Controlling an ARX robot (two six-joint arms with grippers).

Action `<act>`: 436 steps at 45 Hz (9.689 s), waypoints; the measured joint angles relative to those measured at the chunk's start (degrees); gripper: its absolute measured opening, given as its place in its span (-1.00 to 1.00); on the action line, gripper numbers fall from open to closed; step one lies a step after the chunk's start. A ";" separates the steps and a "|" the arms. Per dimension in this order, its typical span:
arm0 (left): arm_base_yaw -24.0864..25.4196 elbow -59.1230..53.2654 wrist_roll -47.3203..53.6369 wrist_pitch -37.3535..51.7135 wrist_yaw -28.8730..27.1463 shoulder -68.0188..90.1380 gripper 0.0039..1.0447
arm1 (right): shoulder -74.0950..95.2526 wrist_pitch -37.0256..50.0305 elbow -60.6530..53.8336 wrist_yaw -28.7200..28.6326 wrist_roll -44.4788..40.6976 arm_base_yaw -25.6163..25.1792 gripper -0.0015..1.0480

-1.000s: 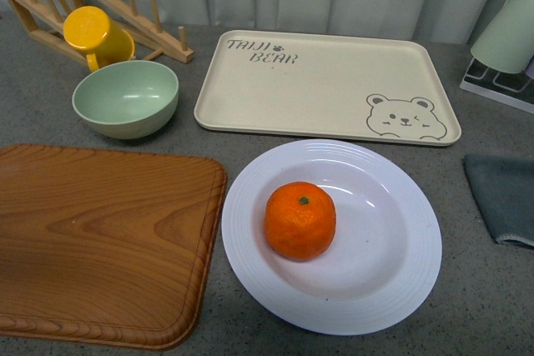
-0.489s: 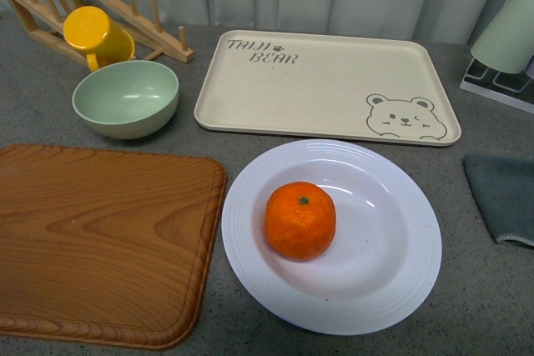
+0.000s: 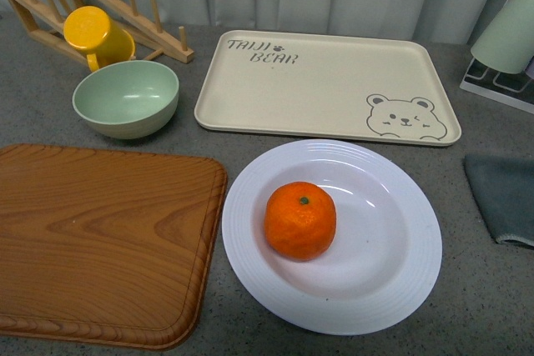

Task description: Place orange and plate with both arms

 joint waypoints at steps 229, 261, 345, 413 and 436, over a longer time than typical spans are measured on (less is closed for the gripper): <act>0.00 0.02 0.15 -17.55 0.00 -17.14 0.88 | 139.34 22.12 80.02 -30.97 50.45 10.21 -0.93; 0.00 0.02 0.15 -17.55 0.00 -17.14 0.88 | 146.77 11.76 92.45 -25.40 48.94 11.21 -0.33; 0.00 0.02 0.15 -17.55 0.00 -17.18 0.88 | 61.96 56.52 4.35 0.17 -0.24 0.26 -0.98; 0.00 0.02 0.17 -17.55 0.00 -17.18 0.88 | 7.58 7.78 0.02 0.11 -0.22 0.26 -0.98; 0.00 0.02 0.15 -17.55 0.00 -17.18 0.88 | 0.07 0.26 0.00 -0.02 -0.24 0.26 0.09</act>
